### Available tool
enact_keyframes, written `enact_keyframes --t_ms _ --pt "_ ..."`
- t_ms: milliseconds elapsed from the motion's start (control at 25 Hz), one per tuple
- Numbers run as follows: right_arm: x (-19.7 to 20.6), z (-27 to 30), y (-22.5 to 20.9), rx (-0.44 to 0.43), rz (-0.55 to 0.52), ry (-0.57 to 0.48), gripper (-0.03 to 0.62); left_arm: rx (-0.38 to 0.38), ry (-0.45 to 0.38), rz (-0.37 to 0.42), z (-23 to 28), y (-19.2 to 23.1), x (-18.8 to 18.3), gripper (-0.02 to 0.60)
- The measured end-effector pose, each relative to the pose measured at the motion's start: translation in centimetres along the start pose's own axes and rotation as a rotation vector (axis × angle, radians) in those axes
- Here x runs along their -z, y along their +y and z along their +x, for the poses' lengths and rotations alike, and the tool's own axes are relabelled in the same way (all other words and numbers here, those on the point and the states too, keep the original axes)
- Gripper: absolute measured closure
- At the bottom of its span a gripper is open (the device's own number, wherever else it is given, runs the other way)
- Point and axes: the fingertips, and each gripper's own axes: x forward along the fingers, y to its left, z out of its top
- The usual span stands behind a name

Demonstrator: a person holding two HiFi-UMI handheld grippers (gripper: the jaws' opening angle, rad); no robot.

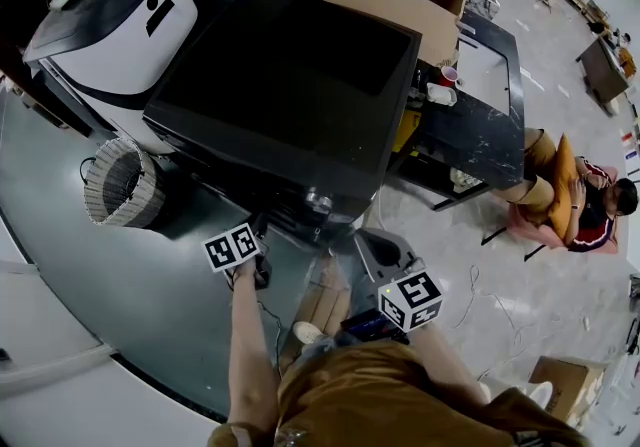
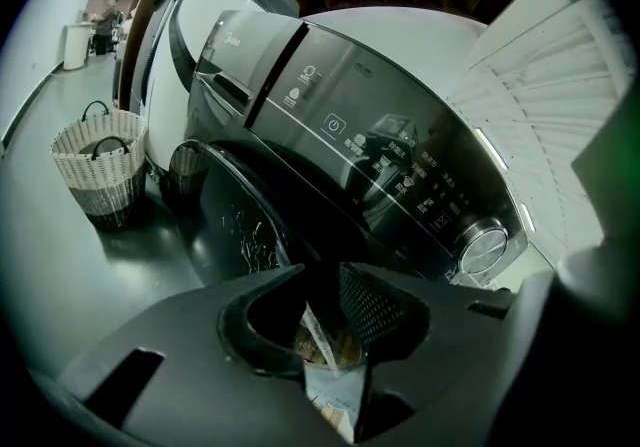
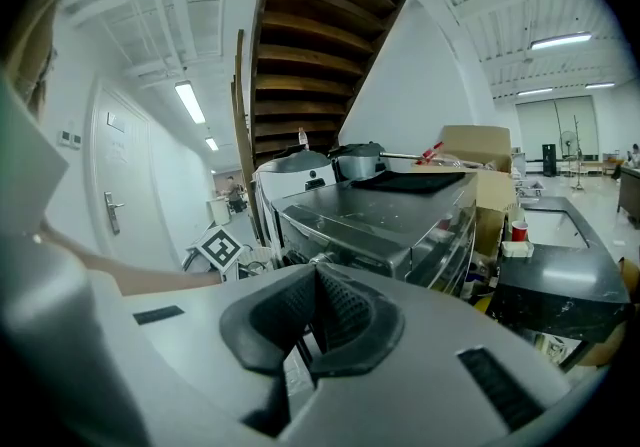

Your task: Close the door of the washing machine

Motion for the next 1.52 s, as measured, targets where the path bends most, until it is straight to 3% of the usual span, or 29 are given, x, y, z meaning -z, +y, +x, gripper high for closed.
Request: enact_keyframes --t_ms 360,640,1120,1520 --pt "0.0 -0.4 -1.4 0.013 0.02 -0.006 0.583 -0.004 -0.017 0.014 1.3 -0.9 -0.9 0.454" --pt "-0.7 -0.7 -1.8 0.015 -0.014 -0.013 0.583 -0.001 -0.001 -0.031 2.1 -1.2 -1.2 0.454" --pt "-1.0 0.0 -1.4 0.002 -0.012 -0.016 0.583 -0.017 0.009 -0.038 2.4 -1.2 -1.4 0.447" --pt "-0.9 -1.2 0.4 0.008 -0.028 -0.032 0.583 -0.051 -0.054 0.135 1.2 -1.4 -0.8 0.427"
